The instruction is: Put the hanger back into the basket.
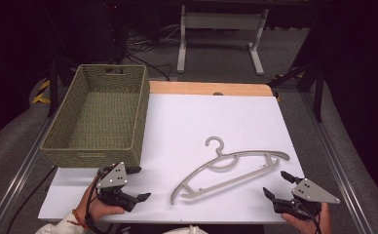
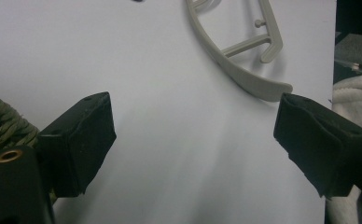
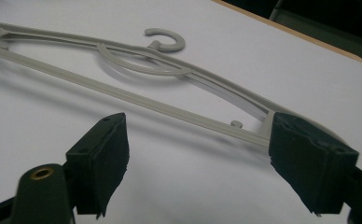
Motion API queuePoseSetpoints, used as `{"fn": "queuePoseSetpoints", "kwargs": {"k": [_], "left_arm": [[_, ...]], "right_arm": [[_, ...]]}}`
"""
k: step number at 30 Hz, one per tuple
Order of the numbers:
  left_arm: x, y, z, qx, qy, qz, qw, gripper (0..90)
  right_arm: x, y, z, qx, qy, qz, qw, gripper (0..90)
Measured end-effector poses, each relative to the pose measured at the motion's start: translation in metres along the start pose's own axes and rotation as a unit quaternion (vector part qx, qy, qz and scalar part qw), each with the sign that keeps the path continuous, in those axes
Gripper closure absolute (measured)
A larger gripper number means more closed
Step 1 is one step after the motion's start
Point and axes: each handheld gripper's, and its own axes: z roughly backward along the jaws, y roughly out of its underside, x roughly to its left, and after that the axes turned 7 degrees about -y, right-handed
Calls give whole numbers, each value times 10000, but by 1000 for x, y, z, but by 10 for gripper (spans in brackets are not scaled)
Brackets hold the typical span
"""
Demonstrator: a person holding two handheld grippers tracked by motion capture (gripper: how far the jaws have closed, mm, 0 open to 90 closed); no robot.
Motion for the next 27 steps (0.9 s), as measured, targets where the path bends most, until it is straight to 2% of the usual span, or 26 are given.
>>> {"fn": "queuePoseSetpoints", "kwargs": {"k": [2, 8, 11, 15, 17, 19, 20, 21, 23, 24, 25, 27], "left_arm": [[-1, 0, -1, 23, -27, -54, 10000, 132], [-2, -3, -4, 75, -32, -81, 9999, 149], [-4, -10, -10, 150, -14, -107, 9998, 157], [-6, -26, -21, 263, 161, -140, 9994, 174], [-8, -35, -26, 299, 240, -223, 9990, 174], [-9, -48, -35, 560, 125, -242, 9981, 192], [-9, -54, -39, 663, 113, -225, 9975, 208], [-10, -60, -44, 743, 189, -204, 9968, 208], [-12, -72, -54, 993, 263, -275, 9943, 207], [-15, -84, -67, 1125, 374, -369, 9923, 209], [-15, -84, -67, 1125, 374, -369, 9923, 215], [-17, -93, -80, 1384, 369, -485, 9885, 219]], "right_arm": [[1, -1, -3, 48, 0, 69, 10000, 202], [1, -2, -11, 86, -86, 29, 9999, 194], [1, -4, -14, 115, -60, 51, 9999, 194], [-1, -3, -20, 208, -36, -26, 9998, 195], [-2, -3, -22, 265, -23, -76, 9996, 197], [-3, -3, -24, 277, -63, -106, 9995, 197], [-3, -3, -25, 336, -58, -150, 9993, 198], [-3, -3, -25, 336, -58, -150, 9993, 198], [-4, -3, -27, 362, -87, -197, 9991, 198], [-4, -3, -27, 379, -82, -194, 9991, 198], [-5, -3, -27, 412, -87, -208, 9989, 199], [-5, -2, -27, 421, -103, -217, 9988, 200]]}}
